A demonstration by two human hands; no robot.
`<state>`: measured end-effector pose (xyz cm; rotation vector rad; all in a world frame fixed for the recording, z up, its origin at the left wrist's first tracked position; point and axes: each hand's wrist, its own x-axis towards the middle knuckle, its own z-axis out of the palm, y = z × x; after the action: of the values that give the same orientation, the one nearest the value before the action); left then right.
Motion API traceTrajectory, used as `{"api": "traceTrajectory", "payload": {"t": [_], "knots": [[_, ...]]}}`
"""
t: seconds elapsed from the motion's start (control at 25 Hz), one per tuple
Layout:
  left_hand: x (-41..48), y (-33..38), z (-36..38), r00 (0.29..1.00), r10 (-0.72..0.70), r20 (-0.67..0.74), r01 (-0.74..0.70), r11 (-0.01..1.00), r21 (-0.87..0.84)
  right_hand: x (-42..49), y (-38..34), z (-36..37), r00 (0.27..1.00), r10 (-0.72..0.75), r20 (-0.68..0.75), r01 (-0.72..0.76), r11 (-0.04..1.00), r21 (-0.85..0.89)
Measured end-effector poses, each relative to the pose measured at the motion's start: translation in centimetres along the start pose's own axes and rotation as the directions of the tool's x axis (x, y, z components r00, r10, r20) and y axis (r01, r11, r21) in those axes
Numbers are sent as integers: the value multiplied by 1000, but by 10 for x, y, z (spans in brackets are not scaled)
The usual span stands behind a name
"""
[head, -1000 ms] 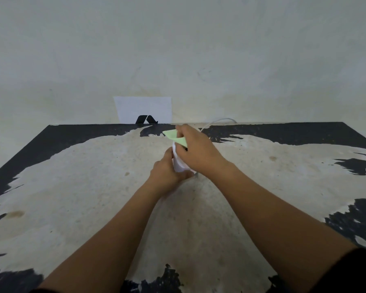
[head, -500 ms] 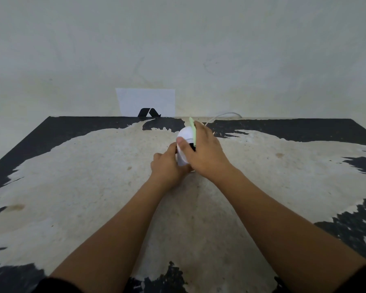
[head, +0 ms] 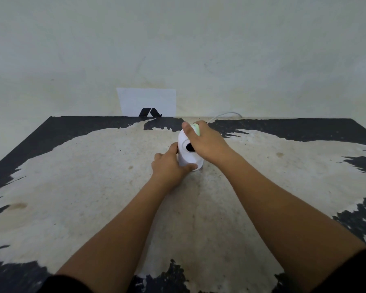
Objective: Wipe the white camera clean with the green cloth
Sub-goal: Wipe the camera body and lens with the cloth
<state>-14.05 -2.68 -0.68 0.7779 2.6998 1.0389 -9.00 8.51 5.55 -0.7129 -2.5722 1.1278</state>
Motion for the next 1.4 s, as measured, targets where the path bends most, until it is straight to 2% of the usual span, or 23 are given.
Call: {"api": "traceTrajectory", "payload": {"t": [0.08,0.16,0.28,0.36,0.4,0.48,0.56,0.68,0.76,0.84,0.92,1.0,1.12,1.2,1.24,1.32,1.4], "knots": [[1,3,0,999,-27,21,28,999,-37,-16,5,10,999,-15,-35,16,1000,23],[3,7,-2,993,-107,40,109,993,-40,-31,6,24,989,-122,-89,107,982,-153],[7,7,0,999,-26,39,17,978,207,-29,1,30,948,-308,-77,236,846,-479],[10,5,2,999,-12,42,2,972,234,-18,-4,26,932,-360,-42,276,781,-560],[10,4,3,999,-19,42,10,977,212,-12,-7,24,934,-355,-36,278,787,-551],[8,4,3,999,-30,21,26,991,134,2,-11,16,962,-273,-25,240,883,-404],[3,1,3,1000,-12,-3,12,998,54,10,-9,7,990,-144,-5,141,976,-167],[3,-4,4,1000,17,-15,-17,999,28,4,5,-1,999,28,-19,-27,999,44],[4,-3,4,1000,23,-21,-22,999,43,-10,16,1,998,49,-30,-44,990,133],[4,-2,4,999,26,-29,-24,998,57,-24,29,5,998,-11,-59,20,987,161],[4,-3,4,999,32,-27,-31,998,49,-36,44,7,994,-75,-76,82,992,94],[6,-5,5,999,36,11,-36,999,-7,-44,57,5,993,-79,-82,84,995,56],[6,-5,-1,996,48,75,-46,998,-33,-52,63,0,995,-49,-89,59,992,111],[-1,-3,-7,997,82,17,-81,996,-34,-56,60,-2,996,-59,-70,69,987,143],[-10,-1,-10,995,87,-48,-91,991,-93,-59,57,-4,997,-61,-50,69,983,168],[-30,6,-16,987,43,-152,-93,937,-336,-65,49,-7,997,-75,3,72,962,262],[-46,14,-23,996,-6,-95,-50,813,-580,-69,38,-8,995,-97,37,79,935,346]]}}
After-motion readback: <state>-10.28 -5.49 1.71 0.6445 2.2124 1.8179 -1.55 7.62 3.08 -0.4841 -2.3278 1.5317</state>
